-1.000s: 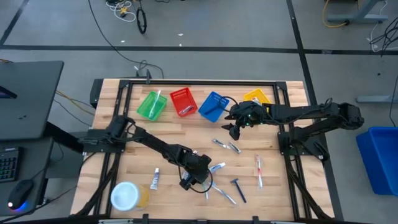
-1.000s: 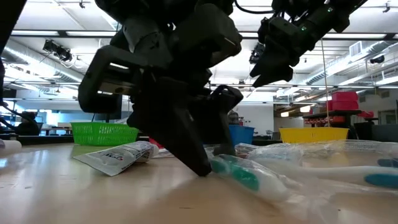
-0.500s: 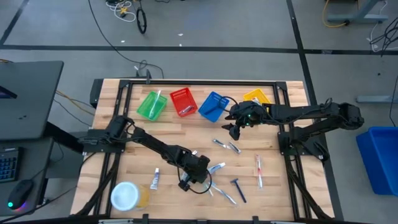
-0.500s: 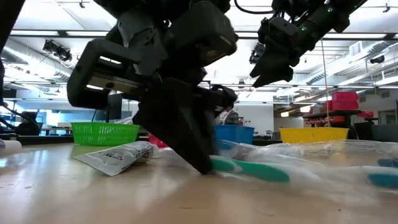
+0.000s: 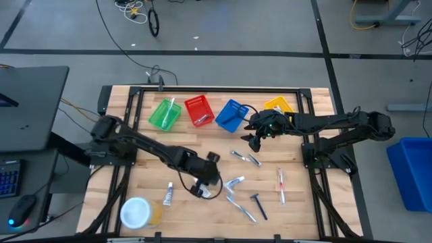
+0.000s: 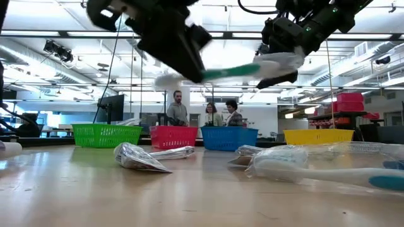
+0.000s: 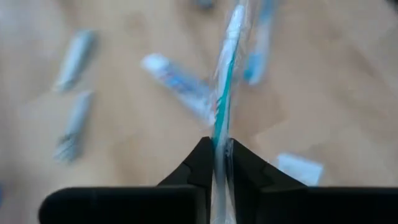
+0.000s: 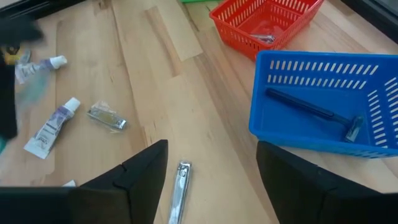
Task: Pick & Place Travel size toiletries
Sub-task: Put the green toothbrush into the green basket
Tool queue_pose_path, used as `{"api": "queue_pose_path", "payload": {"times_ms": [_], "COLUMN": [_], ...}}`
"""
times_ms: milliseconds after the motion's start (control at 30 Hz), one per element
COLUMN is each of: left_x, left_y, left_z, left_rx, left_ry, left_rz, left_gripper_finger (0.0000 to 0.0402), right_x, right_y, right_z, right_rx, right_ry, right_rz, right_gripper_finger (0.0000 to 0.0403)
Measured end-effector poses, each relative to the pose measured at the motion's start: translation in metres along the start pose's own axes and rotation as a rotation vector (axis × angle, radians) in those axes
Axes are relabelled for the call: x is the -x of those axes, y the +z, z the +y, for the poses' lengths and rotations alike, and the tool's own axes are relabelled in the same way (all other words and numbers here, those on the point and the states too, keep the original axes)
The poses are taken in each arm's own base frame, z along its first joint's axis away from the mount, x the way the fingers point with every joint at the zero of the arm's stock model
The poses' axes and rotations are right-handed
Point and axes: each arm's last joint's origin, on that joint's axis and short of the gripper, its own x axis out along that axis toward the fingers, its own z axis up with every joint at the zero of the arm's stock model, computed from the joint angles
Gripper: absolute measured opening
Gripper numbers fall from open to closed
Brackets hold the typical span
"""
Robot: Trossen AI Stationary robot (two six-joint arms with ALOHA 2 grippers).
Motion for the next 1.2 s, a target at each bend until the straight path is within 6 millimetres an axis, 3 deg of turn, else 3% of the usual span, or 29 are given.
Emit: {"api": "queue_pose_path", "payload": {"times_ms": [333, 733, 933, 1200], "left_x": [0.077, 0.141, 0.155, 0.136], "left_y": [-0.007, -0.053, -0.092, -0.152], "left_z": [0.033, 0.083, 0.114, 0.128], "left_rx": [0.276, 0.493, 0.695, 0.984], "left_ry": [0.43, 0.706, 0.82, 0.94], "left_rz": [0.041, 0.231, 0.402, 0.484], "left_gripper_finger": [0.0036, 0.0032, 0.0024, 0.0032], "right_x": [0.0, 0.0, 0.0, 0.0], "right_y": [0.0, -0.001, -0.001, -0.001], "right_z": [0.0, 0.0, 0.0, 0.0], "right_rx": [-0.046, -0.052, -0.052, -0.036], "right_ry": [-0.001, -0.002, -0.002, -0.002], "right_rz": [0.003, 0.007, 0.007, 0.007], "right_gripper_finger": [0.0237, 0.0211, 0.0202, 0.0201]}}
